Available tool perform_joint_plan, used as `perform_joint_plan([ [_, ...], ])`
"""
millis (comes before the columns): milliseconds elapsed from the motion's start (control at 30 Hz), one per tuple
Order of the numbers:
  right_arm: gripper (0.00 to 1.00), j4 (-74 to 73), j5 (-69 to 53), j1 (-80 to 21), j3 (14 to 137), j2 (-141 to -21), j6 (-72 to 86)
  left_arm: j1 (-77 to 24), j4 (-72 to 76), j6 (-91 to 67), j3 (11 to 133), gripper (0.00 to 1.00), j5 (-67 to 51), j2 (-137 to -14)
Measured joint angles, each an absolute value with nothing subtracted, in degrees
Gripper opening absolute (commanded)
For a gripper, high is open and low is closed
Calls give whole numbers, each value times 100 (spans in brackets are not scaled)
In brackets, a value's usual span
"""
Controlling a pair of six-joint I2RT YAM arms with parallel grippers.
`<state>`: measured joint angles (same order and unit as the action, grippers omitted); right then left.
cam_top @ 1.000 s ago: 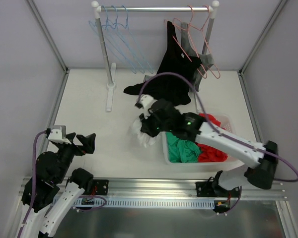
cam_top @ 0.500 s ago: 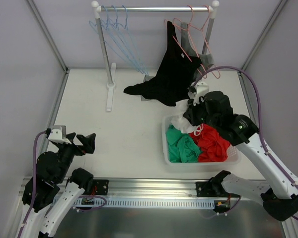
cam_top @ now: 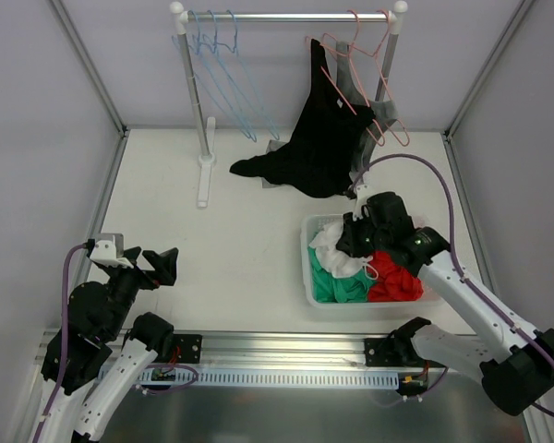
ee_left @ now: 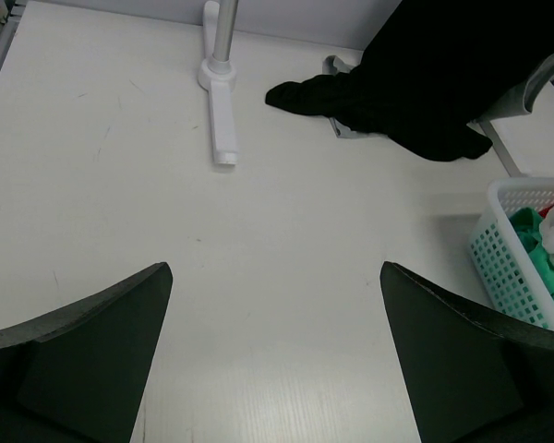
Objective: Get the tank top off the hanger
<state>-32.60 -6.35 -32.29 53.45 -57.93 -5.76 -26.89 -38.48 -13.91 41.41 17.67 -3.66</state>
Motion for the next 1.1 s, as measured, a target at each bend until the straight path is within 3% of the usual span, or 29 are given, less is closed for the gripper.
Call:
perform_joint_plan([
  [433,1,-1584,-1162,-2801,3710,-6945,311,-2689,-3846,-1406,4139,99,1769,-368],
  [567,25,-1389,-1210,-2799,3562,-6847,473,-2689,-3846,-1441,4136,99,1809,-368],
  [600,38,-1396,-1219,-2799,3540,-6731,517,-2689,-3846,-1459,4136,99,1809,-368],
  [1100,78,-3271,-364,-2794,4875,-4639,261,-2689,-3804,-1761,4646,99,1503,-1138],
])
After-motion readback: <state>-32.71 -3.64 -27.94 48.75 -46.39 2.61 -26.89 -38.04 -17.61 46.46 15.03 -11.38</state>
